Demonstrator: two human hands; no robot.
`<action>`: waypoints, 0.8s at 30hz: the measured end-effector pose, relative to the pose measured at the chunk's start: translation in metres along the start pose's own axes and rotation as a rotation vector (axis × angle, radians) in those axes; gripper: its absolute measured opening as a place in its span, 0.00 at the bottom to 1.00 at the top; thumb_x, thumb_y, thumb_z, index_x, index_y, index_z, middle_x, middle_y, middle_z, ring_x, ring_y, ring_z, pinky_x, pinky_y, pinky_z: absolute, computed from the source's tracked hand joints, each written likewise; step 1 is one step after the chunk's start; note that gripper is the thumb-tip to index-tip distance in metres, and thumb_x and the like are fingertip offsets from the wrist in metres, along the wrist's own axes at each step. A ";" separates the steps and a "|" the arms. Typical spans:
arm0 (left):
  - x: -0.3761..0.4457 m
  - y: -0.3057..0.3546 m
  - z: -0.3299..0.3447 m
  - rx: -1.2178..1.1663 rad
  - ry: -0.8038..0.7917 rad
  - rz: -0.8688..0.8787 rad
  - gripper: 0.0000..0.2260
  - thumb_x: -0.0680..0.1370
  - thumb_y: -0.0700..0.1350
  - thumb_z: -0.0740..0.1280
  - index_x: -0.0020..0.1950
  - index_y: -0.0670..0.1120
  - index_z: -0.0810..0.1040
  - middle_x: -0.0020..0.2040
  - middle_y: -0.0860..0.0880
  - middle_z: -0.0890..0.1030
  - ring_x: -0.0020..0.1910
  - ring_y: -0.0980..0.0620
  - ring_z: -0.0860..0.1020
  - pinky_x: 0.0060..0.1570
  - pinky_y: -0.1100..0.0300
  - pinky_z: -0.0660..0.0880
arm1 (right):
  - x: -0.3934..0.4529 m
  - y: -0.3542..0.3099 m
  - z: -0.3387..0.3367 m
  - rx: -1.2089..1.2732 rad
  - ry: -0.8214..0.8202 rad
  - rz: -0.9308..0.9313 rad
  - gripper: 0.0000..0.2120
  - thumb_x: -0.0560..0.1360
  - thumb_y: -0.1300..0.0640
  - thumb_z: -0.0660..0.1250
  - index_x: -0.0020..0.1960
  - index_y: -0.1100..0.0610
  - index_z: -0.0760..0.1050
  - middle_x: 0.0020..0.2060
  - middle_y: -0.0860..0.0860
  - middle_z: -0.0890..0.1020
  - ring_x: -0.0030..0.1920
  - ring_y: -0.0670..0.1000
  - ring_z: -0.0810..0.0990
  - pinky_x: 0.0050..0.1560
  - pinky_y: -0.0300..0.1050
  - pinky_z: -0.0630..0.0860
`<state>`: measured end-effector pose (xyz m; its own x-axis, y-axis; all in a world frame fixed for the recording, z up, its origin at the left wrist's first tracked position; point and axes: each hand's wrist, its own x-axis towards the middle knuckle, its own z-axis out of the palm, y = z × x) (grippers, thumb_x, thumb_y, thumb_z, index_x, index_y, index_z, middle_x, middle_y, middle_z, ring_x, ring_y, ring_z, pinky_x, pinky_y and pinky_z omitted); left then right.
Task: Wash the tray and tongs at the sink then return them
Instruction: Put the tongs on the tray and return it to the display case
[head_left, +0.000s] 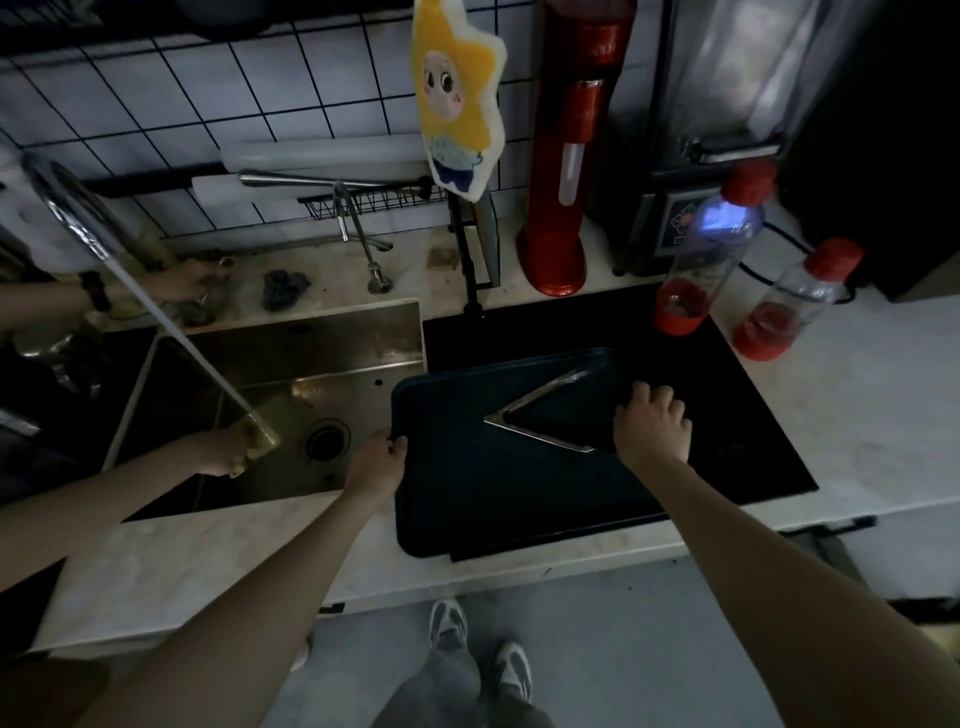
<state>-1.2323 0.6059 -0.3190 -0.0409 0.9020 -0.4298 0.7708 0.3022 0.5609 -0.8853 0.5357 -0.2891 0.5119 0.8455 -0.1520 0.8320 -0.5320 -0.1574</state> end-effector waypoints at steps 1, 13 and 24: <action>-0.002 0.000 0.001 0.001 -0.001 0.010 0.19 0.84 0.52 0.56 0.70 0.44 0.73 0.62 0.42 0.80 0.61 0.39 0.78 0.57 0.51 0.74 | 0.002 0.003 0.000 0.049 -0.042 0.027 0.20 0.81 0.51 0.57 0.71 0.57 0.63 0.66 0.62 0.68 0.65 0.66 0.69 0.60 0.60 0.70; -0.016 0.011 -0.001 -0.019 -0.009 -0.015 0.18 0.84 0.52 0.57 0.70 0.44 0.73 0.63 0.41 0.79 0.62 0.40 0.77 0.59 0.49 0.74 | 0.011 0.006 -0.004 0.284 -0.152 0.141 0.21 0.81 0.53 0.56 0.71 0.61 0.64 0.68 0.64 0.66 0.67 0.67 0.66 0.64 0.62 0.66; -0.029 0.037 -0.010 -0.181 0.155 0.135 0.13 0.86 0.47 0.53 0.58 0.44 0.76 0.49 0.48 0.77 0.54 0.45 0.78 0.50 0.55 0.69 | -0.007 0.021 -0.005 0.505 -0.120 0.355 0.22 0.78 0.54 0.61 0.70 0.60 0.67 0.67 0.64 0.67 0.66 0.67 0.67 0.64 0.60 0.66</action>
<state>-1.2086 0.5944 -0.2789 -0.0534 0.9700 -0.2371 0.6506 0.2139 0.7287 -0.8702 0.5192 -0.2867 0.6863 0.6178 -0.3837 0.3968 -0.7602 -0.5144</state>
